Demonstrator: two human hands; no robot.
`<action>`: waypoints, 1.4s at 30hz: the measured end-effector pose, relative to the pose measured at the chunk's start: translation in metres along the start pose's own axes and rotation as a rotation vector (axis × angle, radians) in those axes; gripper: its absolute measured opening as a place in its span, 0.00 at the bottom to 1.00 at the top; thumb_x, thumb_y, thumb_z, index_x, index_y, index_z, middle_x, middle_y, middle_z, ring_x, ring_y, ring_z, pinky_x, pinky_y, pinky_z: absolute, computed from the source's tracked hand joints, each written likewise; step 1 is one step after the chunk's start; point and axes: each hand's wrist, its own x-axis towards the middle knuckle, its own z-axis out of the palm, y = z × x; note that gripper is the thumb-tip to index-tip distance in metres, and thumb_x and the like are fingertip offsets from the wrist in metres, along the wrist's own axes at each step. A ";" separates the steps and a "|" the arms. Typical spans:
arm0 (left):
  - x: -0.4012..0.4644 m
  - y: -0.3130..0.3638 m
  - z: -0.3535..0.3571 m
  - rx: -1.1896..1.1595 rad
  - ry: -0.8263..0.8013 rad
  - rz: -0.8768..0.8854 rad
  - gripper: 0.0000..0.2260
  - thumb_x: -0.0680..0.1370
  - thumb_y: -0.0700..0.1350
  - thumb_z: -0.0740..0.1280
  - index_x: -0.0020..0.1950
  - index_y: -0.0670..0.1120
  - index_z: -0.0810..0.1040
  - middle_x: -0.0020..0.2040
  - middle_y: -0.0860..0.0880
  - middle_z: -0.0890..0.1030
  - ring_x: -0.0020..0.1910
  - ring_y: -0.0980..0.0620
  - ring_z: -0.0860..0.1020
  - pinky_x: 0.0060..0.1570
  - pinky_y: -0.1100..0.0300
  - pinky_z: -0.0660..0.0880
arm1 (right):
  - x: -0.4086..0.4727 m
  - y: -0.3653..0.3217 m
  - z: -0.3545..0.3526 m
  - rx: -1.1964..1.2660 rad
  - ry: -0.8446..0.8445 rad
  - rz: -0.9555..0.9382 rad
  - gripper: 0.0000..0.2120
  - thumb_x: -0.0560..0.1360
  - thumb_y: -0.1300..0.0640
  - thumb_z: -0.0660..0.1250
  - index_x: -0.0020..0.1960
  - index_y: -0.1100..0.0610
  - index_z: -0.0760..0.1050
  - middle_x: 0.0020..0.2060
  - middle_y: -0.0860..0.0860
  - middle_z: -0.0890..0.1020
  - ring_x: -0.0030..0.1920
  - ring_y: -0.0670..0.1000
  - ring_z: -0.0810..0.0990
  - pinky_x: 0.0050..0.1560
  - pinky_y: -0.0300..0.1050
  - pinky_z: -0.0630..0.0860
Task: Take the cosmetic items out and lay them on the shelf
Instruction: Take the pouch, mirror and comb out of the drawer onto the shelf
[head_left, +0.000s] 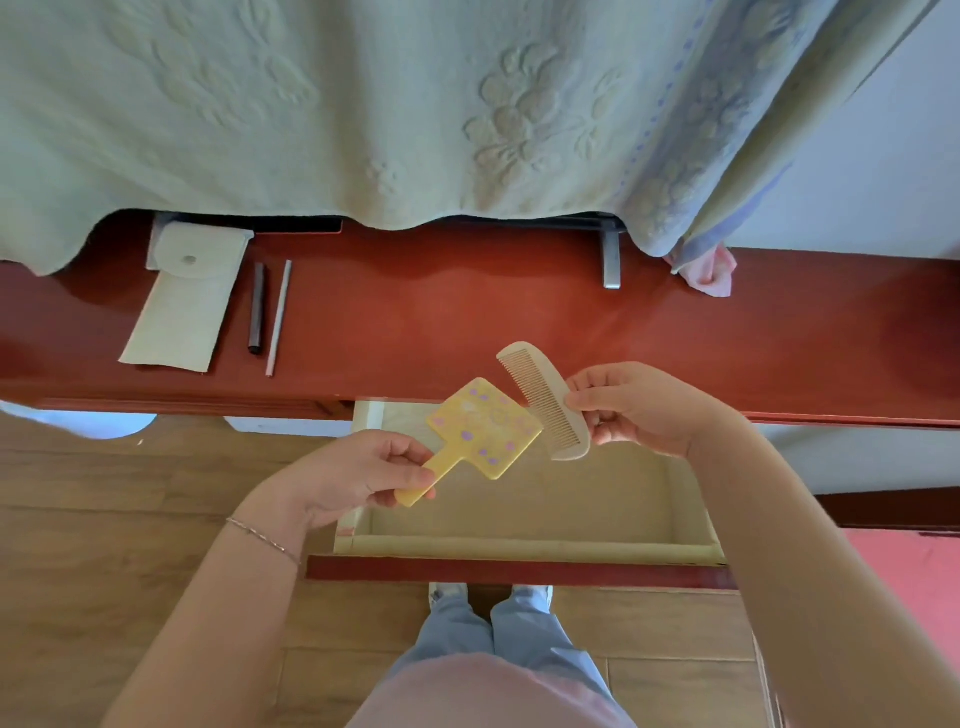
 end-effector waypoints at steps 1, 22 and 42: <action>0.001 -0.001 -0.005 -0.039 0.028 0.010 0.07 0.76 0.39 0.66 0.52 0.42 0.80 0.39 0.52 0.83 0.41 0.56 0.78 0.52 0.57 0.74 | 0.007 -0.005 0.001 0.003 0.006 -0.002 0.05 0.76 0.63 0.63 0.47 0.60 0.78 0.30 0.49 0.80 0.32 0.45 0.76 0.38 0.38 0.76; 0.077 0.022 -0.084 -0.334 0.684 0.086 0.11 0.76 0.41 0.65 0.58 0.41 0.77 0.47 0.47 0.80 0.43 0.56 0.77 0.38 0.69 0.75 | 0.165 -0.050 0.057 -0.108 0.469 0.036 0.02 0.75 0.61 0.65 0.47 0.60 0.74 0.42 0.55 0.84 0.36 0.51 0.84 0.44 0.48 0.82; 0.086 0.011 -0.057 0.709 1.088 0.362 0.13 0.75 0.46 0.65 0.58 0.43 0.75 0.49 0.45 0.78 0.47 0.46 0.77 0.37 0.51 0.77 | 0.136 -0.042 0.064 -0.430 0.564 -0.208 0.18 0.76 0.53 0.63 0.64 0.52 0.66 0.40 0.49 0.77 0.41 0.50 0.80 0.41 0.44 0.76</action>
